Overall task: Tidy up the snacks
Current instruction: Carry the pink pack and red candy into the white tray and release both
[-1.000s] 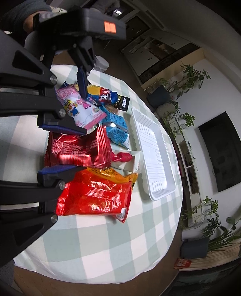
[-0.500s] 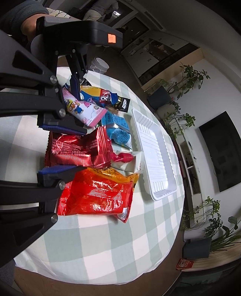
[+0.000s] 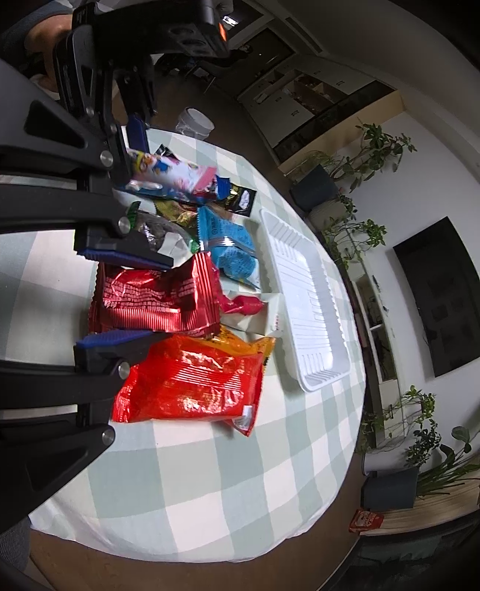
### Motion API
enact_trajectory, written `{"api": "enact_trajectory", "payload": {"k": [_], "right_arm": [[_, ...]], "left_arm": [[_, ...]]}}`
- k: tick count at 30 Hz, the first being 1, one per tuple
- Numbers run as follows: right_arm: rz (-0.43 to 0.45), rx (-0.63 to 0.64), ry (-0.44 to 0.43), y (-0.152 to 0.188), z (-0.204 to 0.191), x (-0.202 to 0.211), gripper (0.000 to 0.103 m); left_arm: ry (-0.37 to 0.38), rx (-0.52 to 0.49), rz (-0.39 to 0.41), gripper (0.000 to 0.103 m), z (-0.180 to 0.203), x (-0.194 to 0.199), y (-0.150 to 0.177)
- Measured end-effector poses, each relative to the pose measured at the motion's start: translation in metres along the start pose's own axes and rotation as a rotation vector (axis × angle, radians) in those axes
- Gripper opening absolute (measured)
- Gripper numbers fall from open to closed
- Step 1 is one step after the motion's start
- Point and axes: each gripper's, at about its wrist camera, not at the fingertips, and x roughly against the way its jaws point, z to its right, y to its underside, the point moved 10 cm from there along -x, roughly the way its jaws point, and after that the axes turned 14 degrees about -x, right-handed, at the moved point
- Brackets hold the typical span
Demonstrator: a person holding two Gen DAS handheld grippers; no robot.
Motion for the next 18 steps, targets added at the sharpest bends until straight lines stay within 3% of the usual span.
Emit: {"api": "enact_trajectory", "payload": {"k": [7,13,18], "right_arm": [[0.051,-0.032,-0.007,-0.012,0.006,0.009,0.032],[0.095,-0.112,0.017,-0.039,0.03,0.023,0.032],[0.184,-0.196,0.086,-0.093,0.066,0.043,0.032]], "left_arm": [[0.094,0.163,0.127,0.029,-0.022,0.036,-0.011],[0.079,0.248,0.226,0.029,-0.074,0.074,-0.033],[0.067,0.318,0.293,0.029,-0.129,0.092,-0.061]]}}
